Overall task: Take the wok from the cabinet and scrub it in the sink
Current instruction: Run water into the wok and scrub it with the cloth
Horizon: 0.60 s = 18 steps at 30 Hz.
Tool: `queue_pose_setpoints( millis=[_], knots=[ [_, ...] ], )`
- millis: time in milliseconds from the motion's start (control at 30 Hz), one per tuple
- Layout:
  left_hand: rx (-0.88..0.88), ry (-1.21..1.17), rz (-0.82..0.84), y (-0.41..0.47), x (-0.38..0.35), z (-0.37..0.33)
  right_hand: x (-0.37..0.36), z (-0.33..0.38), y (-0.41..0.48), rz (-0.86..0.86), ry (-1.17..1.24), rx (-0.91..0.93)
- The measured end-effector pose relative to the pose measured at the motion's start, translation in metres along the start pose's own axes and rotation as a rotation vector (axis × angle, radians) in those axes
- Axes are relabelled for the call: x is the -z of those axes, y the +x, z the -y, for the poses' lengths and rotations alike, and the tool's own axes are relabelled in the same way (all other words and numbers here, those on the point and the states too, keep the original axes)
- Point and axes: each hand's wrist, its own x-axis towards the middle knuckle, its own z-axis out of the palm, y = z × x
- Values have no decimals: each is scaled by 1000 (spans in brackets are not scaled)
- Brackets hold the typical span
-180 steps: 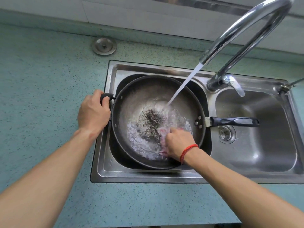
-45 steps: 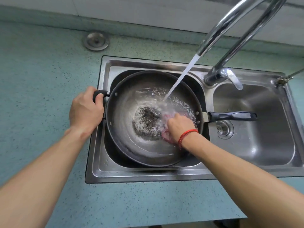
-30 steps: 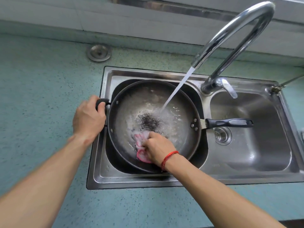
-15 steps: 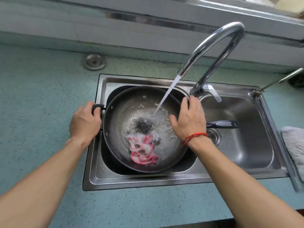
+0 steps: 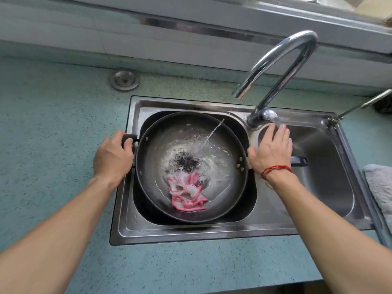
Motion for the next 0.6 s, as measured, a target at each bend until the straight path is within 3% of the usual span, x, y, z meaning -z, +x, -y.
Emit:
queue_pose_setpoints(
  millis=[100,200,367,467,600],
  knots=[
    [6,9,-4,0,0,0,1,5,-4,-62,14,26],
    [3,5,-1,1,-1,1,-4,27,-26,-101,104,302],
    [2,-1,-6,1,-2,3,-34,72,-94,401,252,707],
    [1,-3,-10,1,-2,3,-53,84,-110,434,242,824],
    [-5,-14,-13,1,-1,2,-69,90,-106,440,192,837]
  ],
)
